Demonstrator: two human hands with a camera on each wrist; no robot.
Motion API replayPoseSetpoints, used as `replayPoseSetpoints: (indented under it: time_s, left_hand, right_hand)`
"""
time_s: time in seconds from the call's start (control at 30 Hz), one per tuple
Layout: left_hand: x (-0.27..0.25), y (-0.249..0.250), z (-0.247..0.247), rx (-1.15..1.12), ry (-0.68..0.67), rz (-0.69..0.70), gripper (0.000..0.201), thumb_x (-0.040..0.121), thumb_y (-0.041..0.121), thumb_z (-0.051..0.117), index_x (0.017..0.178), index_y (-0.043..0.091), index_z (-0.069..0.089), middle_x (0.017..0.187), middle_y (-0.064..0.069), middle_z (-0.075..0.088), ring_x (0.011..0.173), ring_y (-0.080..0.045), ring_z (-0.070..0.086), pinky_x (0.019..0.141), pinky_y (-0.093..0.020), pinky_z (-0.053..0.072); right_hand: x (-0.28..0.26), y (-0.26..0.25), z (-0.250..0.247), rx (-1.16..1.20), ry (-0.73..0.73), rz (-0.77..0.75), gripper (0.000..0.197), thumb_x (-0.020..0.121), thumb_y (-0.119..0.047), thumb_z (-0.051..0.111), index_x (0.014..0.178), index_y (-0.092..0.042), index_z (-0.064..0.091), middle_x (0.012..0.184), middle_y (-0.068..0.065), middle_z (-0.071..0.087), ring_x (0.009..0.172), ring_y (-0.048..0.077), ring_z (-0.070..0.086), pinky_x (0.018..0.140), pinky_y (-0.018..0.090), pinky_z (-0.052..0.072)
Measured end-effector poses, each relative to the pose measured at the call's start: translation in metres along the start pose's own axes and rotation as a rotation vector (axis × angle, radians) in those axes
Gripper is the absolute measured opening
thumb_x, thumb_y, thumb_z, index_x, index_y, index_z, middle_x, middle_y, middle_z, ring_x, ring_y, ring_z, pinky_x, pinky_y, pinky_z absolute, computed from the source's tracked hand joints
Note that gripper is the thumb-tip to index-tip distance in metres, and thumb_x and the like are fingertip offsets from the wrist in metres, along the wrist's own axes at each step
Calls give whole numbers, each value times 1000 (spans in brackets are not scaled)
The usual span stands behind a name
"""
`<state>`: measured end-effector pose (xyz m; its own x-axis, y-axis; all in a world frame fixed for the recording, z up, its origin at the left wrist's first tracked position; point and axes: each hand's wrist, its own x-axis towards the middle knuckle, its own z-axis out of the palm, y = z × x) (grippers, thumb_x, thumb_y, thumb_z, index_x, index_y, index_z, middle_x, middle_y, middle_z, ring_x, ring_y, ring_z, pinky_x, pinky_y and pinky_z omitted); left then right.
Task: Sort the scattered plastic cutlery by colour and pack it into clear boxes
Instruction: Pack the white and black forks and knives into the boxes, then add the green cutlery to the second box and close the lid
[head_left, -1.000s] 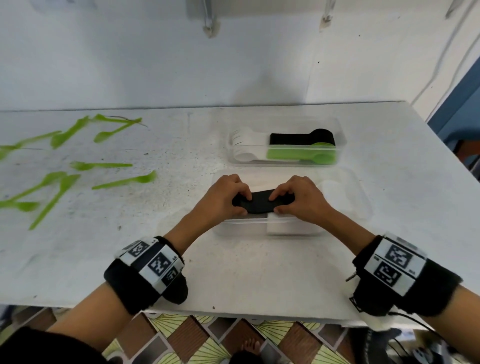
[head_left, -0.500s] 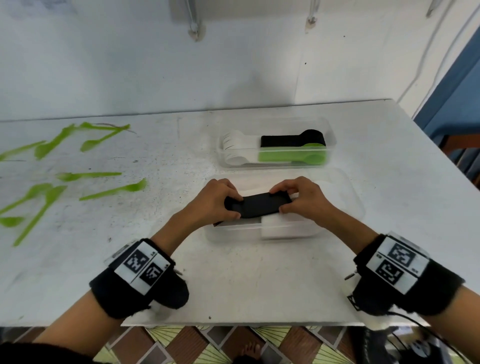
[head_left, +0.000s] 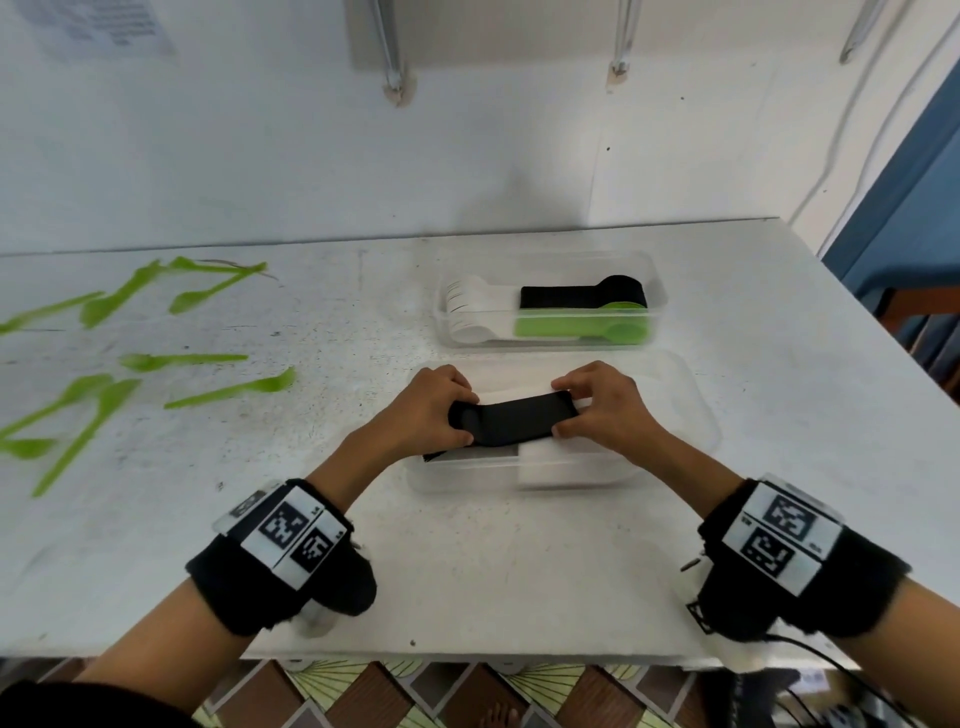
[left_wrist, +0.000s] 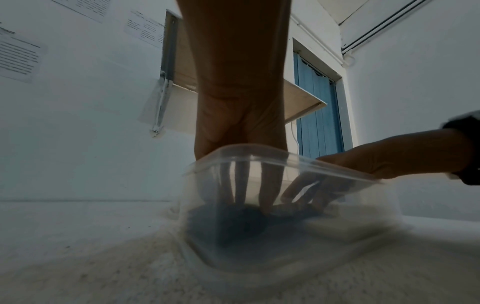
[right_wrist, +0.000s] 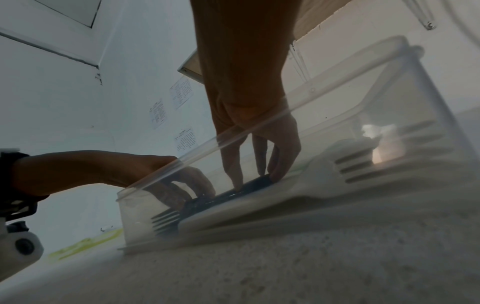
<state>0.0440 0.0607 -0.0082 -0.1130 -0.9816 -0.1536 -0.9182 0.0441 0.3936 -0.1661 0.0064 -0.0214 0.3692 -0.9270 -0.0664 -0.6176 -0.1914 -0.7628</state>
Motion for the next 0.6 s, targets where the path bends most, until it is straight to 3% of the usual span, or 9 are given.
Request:
replayPoseSetpoints:
  time_s: [0.2, 0.4, 0.5, 0.6]
  left_hand:
    - [0, 2, -2, 0, -24, -21, 47, 79, 11, 66, 125, 8, 58, 125, -7, 48, 118, -20, 42, 98, -23, 35]
    - [0, 3, -4, -39, -27, -40, 43, 84, 11, 65, 126, 8, 57, 125, -9, 48, 119, -21, 44, 92, -17, 32]
    - [-7, 6, -5, -136, 71, -28, 36, 85, 7, 64, 121, 6, 60, 121, -13, 51, 115, -22, 49, 87, -13, 34]
    - [-21, 9, -7, -275, 270, -18, 26, 85, 3, 62, 111, 6, 65, 115, -16, 55, 109, -24, 54, 88, -22, 43]
  right_hand:
    - [1, 0, 3, -78, -20, -35, 52, 68, -2, 76, 119, -7, 62, 118, 11, 48, 111, 22, 49, 91, 24, 41]
    - [4, 0, 2, -117, -66, -56, 47, 73, -8, 73, 119, -10, 63, 122, 14, 52, 117, 23, 46, 91, 21, 36]
    - [2, -4, 0, -146, -47, -83, 38, 81, -14, 68, 119, -11, 62, 124, 13, 52, 120, 25, 44, 100, 28, 33]
    - [-3, -15, 0, -132, 13, -164, 33, 83, -11, 64, 117, -11, 63, 122, 12, 55, 119, 25, 45, 100, 27, 30]
